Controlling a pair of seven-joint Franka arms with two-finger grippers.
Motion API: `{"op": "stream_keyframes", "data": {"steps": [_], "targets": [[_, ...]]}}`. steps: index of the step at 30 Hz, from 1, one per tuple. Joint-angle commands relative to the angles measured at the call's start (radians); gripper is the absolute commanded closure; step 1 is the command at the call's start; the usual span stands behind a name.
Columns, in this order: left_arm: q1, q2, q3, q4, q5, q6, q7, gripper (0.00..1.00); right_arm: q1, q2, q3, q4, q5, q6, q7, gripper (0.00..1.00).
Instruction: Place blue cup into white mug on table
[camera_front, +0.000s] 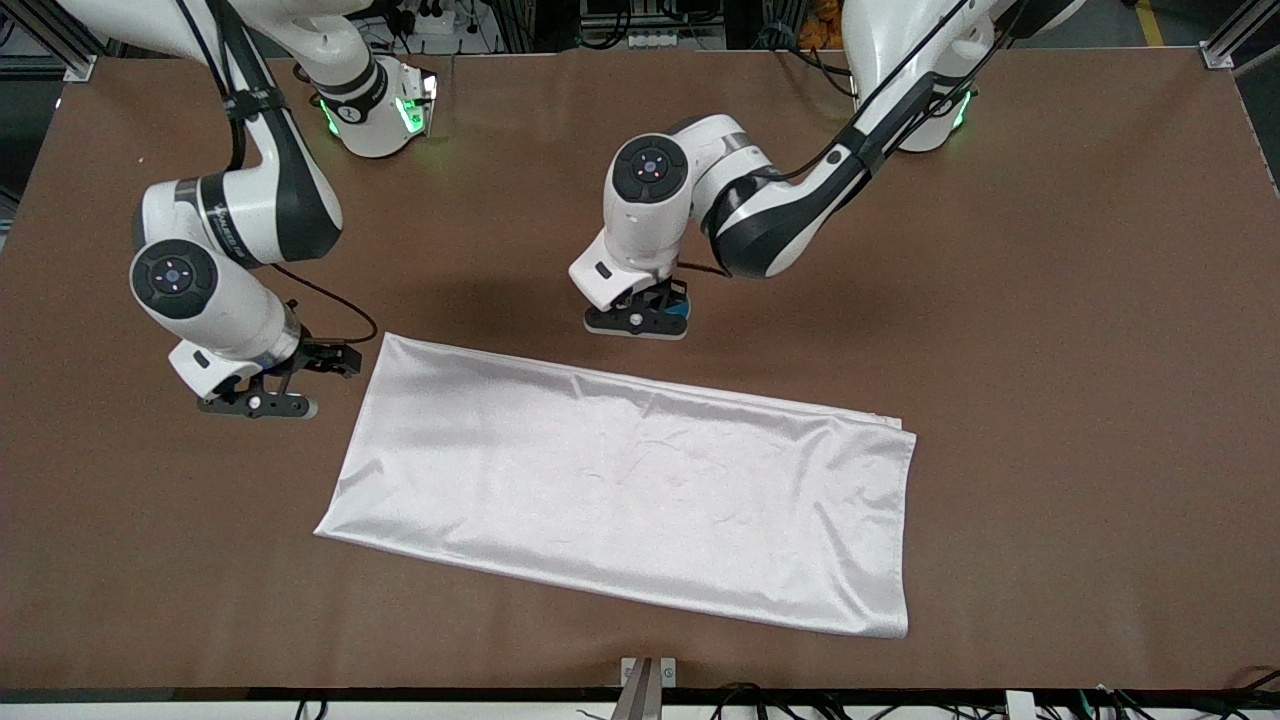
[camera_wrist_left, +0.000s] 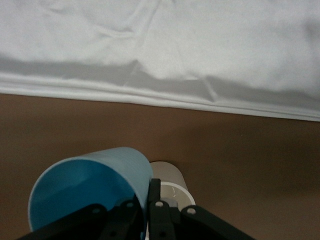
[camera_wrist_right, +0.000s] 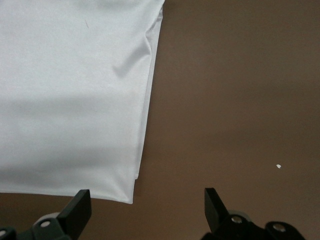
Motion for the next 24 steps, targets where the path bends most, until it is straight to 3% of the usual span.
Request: {"op": "stream_keyframes", "data": {"steps": [1,7,18,24], "targets": [[-0.038,0.037,0.003,0.028,0.018,-0.029,-0.05,1.0,-0.057,-0.105,0.019,-0.041,0.029,-0.023,-0.074,0.0],[-0.06,0.051,0.001,0.027,0.018,-0.031,-0.104,1.0,-0.058,-0.143,0.011,0.009,0.054,-0.106,-0.113,0.0],[-0.092,0.06,-0.002,0.016,0.009,-0.055,-0.126,1.0,-0.067,-0.145,0.025,0.269,0.071,-0.403,-0.179,0.0],[-0.093,0.08,0.0,0.016,0.016,-0.055,-0.116,1.0,-0.099,-0.145,0.06,0.355,0.071,-0.443,-0.218,0.0]]}}
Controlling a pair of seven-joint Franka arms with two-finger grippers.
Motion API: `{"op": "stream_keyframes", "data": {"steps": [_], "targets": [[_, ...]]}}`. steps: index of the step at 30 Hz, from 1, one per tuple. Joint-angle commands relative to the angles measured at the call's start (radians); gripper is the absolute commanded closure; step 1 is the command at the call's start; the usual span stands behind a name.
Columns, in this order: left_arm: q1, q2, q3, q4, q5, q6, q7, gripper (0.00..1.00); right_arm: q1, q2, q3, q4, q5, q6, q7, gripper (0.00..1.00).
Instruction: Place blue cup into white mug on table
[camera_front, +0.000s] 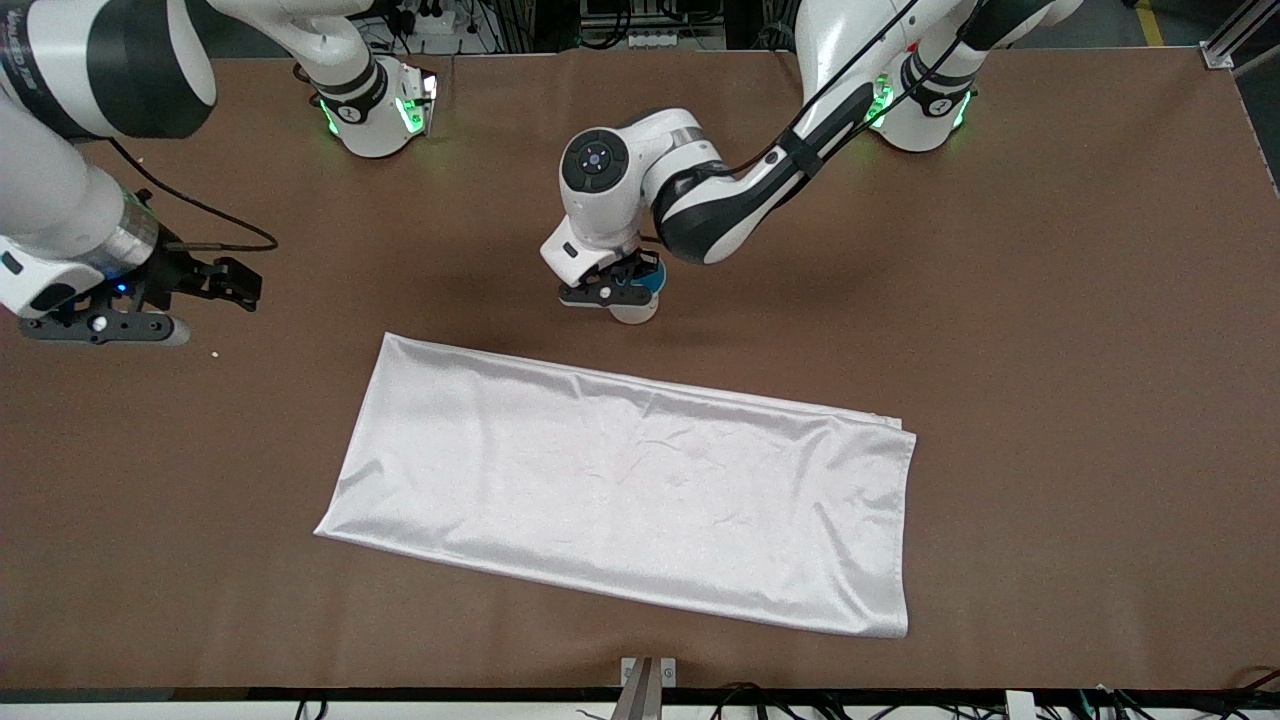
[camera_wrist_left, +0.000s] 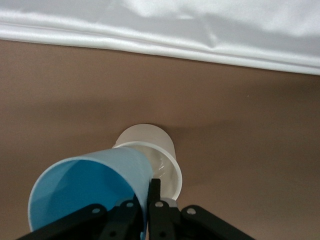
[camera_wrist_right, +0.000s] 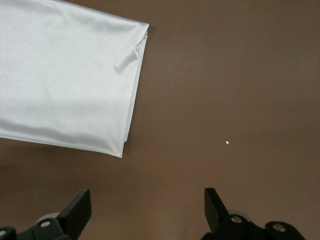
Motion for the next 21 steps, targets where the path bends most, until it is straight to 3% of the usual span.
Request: {"op": "stream_keyframes", "data": {"steps": [1,5,10,19,20,21], "targets": [[-0.006,0.03,-0.002,0.018,0.018,-0.017,-0.011,1.0,-0.073,0.005,0.064,0.078,0.021,-0.039,-0.055,0.0],[-0.006,0.046,-0.002,0.018,0.019,-0.017,-0.008,1.0,-0.131,0.005,0.112,0.119,0.04,-0.042,-0.091,0.0],[-0.006,0.055,-0.002,0.018,0.019,-0.016,-0.007,1.0,-0.151,0.005,0.092,0.125,0.142,-0.038,-0.168,0.0],[-0.01,0.069,0.0,0.021,0.015,-0.014,-0.014,1.0,-0.156,0.005,0.09,0.125,0.15,-0.016,-0.185,0.0],[-0.01,0.07,0.0,0.021,0.015,-0.014,-0.014,0.97,-0.156,0.005,0.09,0.124,0.15,-0.012,-0.185,0.0],[-0.01,0.07,0.0,0.021,0.015,-0.014,-0.014,0.84,-0.158,0.005,0.089,0.122,0.15,-0.011,-0.185,0.0]]}}
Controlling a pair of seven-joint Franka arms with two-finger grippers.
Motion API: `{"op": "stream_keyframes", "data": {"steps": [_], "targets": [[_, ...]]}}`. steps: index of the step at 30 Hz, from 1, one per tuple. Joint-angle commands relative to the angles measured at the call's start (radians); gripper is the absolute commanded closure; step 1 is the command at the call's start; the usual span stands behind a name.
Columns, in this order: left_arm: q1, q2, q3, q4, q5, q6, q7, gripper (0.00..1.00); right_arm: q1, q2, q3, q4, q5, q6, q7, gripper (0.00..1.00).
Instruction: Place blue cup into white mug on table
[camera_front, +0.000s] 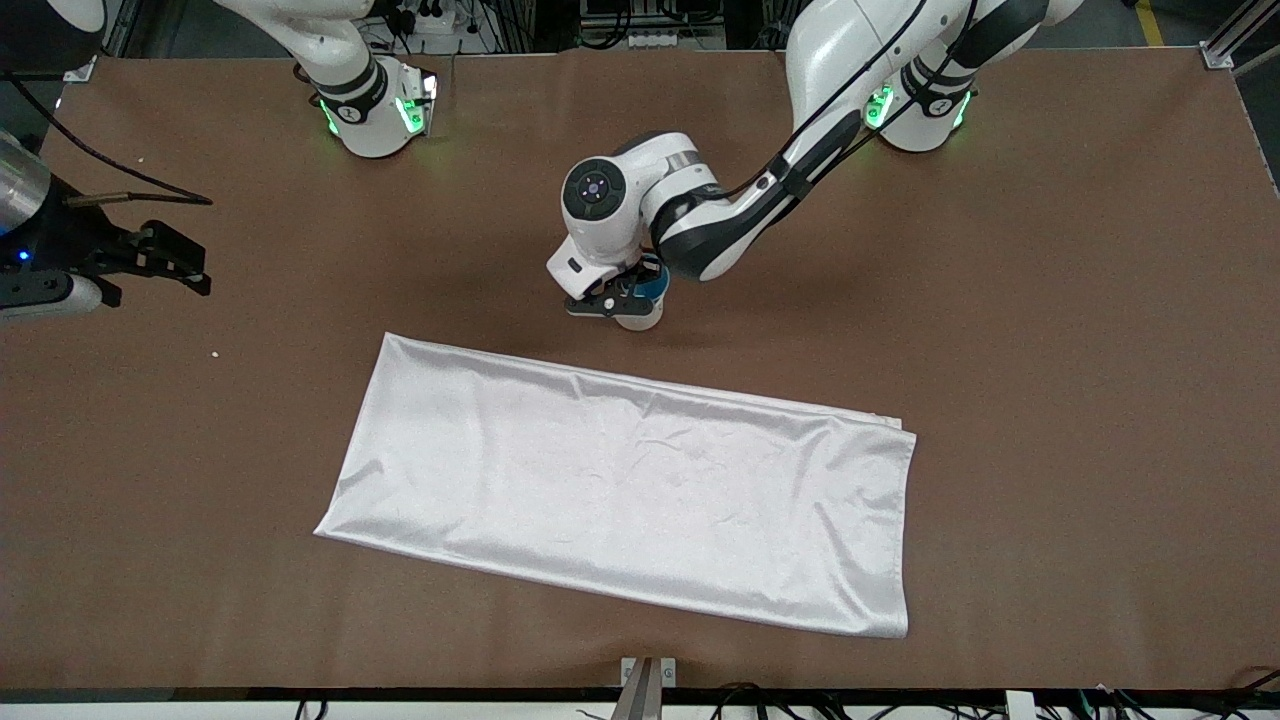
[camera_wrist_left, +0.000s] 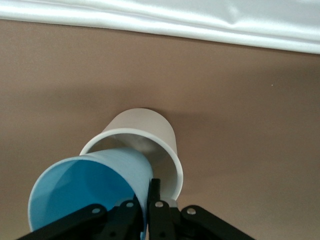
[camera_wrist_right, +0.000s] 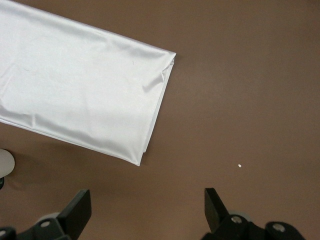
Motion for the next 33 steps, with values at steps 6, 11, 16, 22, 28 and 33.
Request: {"op": "stream_keyframes", "data": {"steps": [6,11,16,22,28,33], "targets": [[-0.008,0.012,0.001,0.024,0.03,-0.008,-0.005,0.0,-0.02,0.006,-0.001,0.013,0.019,0.008,-0.014,0.0],[-0.005,0.006,-0.001,0.024,0.053,-0.007,-0.005,0.0,-0.018,0.006,-0.006,0.015,0.015,-0.003,-0.013,0.0],[0.001,-0.009,0.001,0.025,0.056,-0.007,-0.002,0.0,-0.024,0.005,-0.015,0.015,0.011,-0.006,-0.013,0.0],[0.024,-0.052,0.002,0.024,0.058,-0.016,0.05,0.0,-0.026,0.005,-0.017,0.016,0.011,-0.006,-0.013,0.0],[0.078,-0.123,0.001,0.018,0.053,-0.082,0.142,0.0,-0.026,0.009,-0.015,0.009,0.011,-0.006,-0.005,0.0],[0.127,-0.196,0.002,0.016,0.042,-0.143,0.156,0.0,-0.026,0.009,-0.017,0.007,0.007,-0.011,-0.004,0.0]]}}
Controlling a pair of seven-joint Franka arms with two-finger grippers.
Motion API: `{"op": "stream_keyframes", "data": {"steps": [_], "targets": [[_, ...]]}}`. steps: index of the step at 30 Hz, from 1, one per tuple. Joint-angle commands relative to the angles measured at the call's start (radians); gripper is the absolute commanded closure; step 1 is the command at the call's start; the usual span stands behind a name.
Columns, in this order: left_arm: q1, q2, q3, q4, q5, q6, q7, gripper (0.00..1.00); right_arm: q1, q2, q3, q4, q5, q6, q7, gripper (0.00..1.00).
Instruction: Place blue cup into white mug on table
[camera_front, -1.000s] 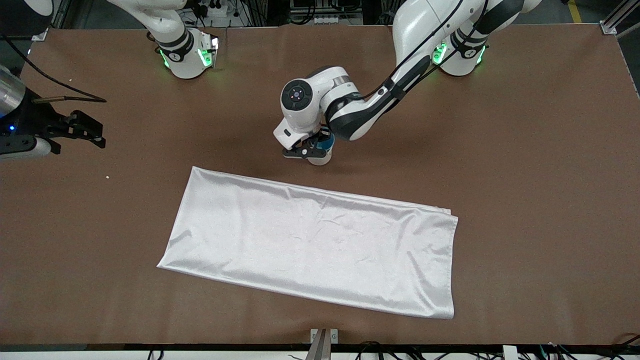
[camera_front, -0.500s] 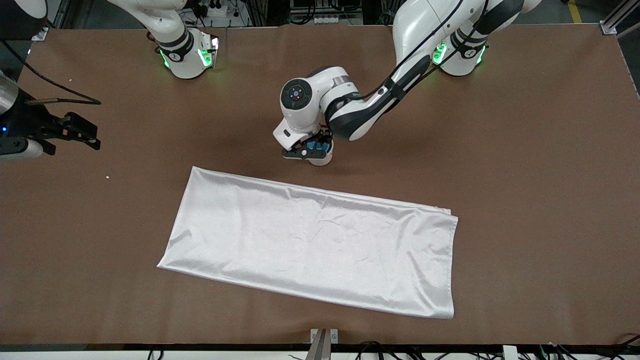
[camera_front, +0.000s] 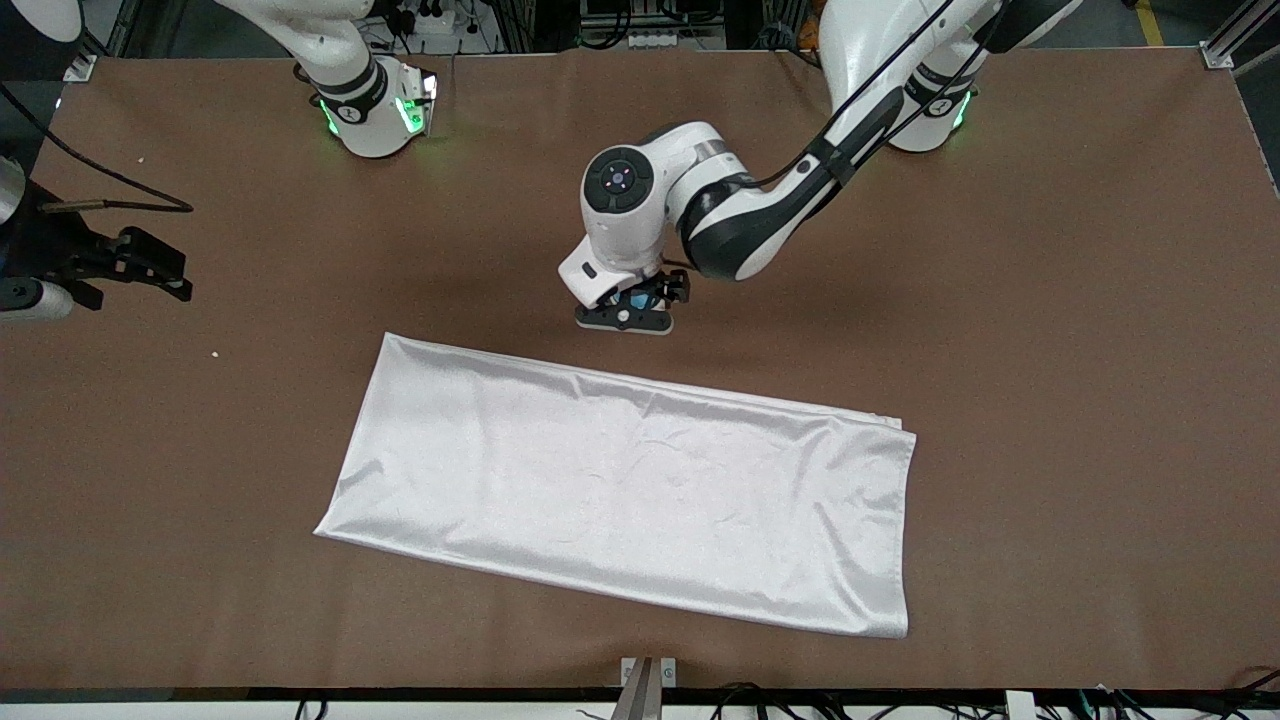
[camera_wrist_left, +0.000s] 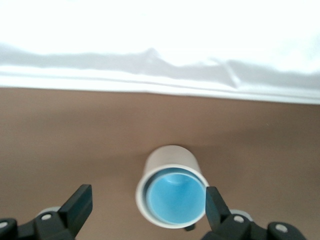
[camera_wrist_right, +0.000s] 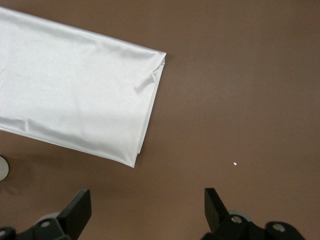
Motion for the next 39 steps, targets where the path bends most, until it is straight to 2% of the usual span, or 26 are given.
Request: {"op": "stream_keyframes", "data": {"steps": [1,11,22,28,32,39], "targets": [[0.048,-0.108,0.0,-0.023,0.008,-0.081,0.032,0.0,-0.015,0.005,0.007,0.008,0.007,-0.014,-0.003,0.0],[0.132,-0.246,0.011,-0.064,-0.041,-0.159,0.057,0.0,-0.012,0.005,0.007,0.008,0.005,-0.014,0.001,0.0],[0.122,-0.486,0.239,-0.206,-0.233,-0.161,0.287,0.0,-0.013,0.0,0.007,0.008,0.005,-0.032,0.001,0.0],[0.12,-0.591,0.301,-0.303,-0.273,-0.16,0.351,0.0,-0.027,-0.002,0.007,0.008,0.005,-0.048,0.0,0.0],[0.119,-0.649,0.367,-0.351,-0.316,-0.159,0.419,0.0,-0.029,-0.002,0.007,0.008,0.005,-0.048,0.0,0.0],[0.119,-0.75,0.447,-0.426,-0.323,-0.177,0.489,0.0,-0.027,0.0,0.007,0.008,0.005,-0.046,0.0,0.0]]}}
